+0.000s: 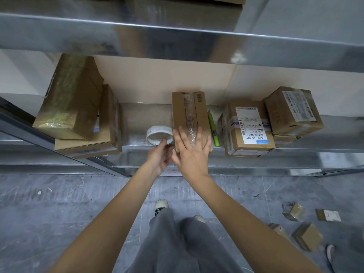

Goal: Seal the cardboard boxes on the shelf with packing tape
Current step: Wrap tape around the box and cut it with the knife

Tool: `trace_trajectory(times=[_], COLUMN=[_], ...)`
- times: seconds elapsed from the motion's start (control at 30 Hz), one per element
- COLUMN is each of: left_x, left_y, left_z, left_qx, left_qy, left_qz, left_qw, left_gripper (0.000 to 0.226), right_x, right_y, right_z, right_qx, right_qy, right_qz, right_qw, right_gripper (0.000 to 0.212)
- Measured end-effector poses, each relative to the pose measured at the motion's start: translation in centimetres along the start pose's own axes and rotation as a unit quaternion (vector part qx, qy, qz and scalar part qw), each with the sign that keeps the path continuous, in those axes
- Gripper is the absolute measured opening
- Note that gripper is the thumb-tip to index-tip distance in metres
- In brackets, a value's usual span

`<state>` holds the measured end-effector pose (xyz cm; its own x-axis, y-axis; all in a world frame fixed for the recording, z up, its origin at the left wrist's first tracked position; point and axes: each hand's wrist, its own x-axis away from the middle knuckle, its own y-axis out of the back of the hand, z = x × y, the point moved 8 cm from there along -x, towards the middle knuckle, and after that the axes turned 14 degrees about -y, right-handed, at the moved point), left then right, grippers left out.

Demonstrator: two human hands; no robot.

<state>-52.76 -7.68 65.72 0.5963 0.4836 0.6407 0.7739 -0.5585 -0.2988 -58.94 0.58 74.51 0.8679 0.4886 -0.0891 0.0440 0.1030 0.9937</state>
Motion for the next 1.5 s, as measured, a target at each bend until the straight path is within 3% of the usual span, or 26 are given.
trace_trajectory(times=[0.17,0.3,0.37,0.43,0.57,0.63,0.7,0.77,0.9,1.0,1.2,1.27,1.37,1.4,1.5], left_x=[0.9,1.1,2.0,3.4,5.3,5.7,5.8,5.4,4.7,4.6,2.4,1.8,0.7,0.6,0.5], left_y=[-1.7,-1.8,-2.2,-2.9,-4.0,-5.0,-5.9,-6.5,-6.7,-6.4,-0.5,0.3,-0.2,-0.8,-1.9], left_z=[-0.7,-4.9,-7.0,-8.9,-11.9,-12.3,-12.2,-12.0,-11.4,-12.1,-14.0,-13.3,-10.2,-8.9,-6.9], left_qx=[0.008,-0.105,-0.232,-0.367,-0.491,-0.514,-0.516,-0.519,-0.530,-0.534,-0.471,-0.426,-0.204,-0.125,-0.039], left_qy=[0.004,-0.130,-0.208,-0.290,-0.412,-0.436,-0.444,-0.437,-0.395,-0.401,-0.386,-0.344,-0.223,-0.181,-0.143], left_qz=[0.060,-0.036,-0.078,-0.091,-0.107,-0.087,-0.083,-0.084,-0.076,-0.054,-0.080,-0.082,-0.068,-0.060,-0.051], left_qw=[0.998,0.985,0.947,0.879,0.760,0.733,0.727,0.730,0.746,0.742,0.789,0.832,0.951,0.974,0.988], left_gripper=[0.037,0.030,0.035,0.043,0.027,0.024,0.025,0.026,0.030,0.028,0.022,0.024,0.025,0.024,0.021], right_x=[-0.3,0.2,0.3,0.2,0.4,0.5,0.1,-0.4,-0.4,-0.5,-1.0,-1.0,-1.2,-1.2,-1.8], right_y=[0.7,1.8,1.9,2.1,1.9,1.6,1.7,1.9,1.2,1.1,1.5,1.7,2.7,3.0,3.1], right_z=[-0.6,-1.7,-2.2,-2.9,-4.3,-4.8,-5.1,-4.7,-3.9,-4.1,-4.5,-4.3,-3.7,-3.4,-2.2], right_qx=[-0.031,-0.168,-0.221,-0.302,-0.461,-0.427,-0.313,-0.225,-0.199,-0.178,-0.130,-0.123,-0.082,-0.064,-0.041], right_qy=[-0.028,-0.088,-0.101,-0.112,-0.148,-0.150,-0.140,-0.123,-0.117,-0.121,-0.092,-0.089,-0.085,-0.082,-0.072], right_qz=[0.018,0.058,0.057,0.044,0.077,0.082,0.039,0.026,0.065,0.048,0.060,0.055,0.025,0.016,0.019], right_qw=[0.999,0.980,0.968,0.946,0.871,0.888,0.939,0.966,0.971,0.975,0.985,0.987,0.993,0.994,0.996], right_gripper=[0.060,0.065,0.065,0.062,0.053,0.053,0.055,0.062,0.085,0.088,0.091,0.090,0.096,0.100,0.111])
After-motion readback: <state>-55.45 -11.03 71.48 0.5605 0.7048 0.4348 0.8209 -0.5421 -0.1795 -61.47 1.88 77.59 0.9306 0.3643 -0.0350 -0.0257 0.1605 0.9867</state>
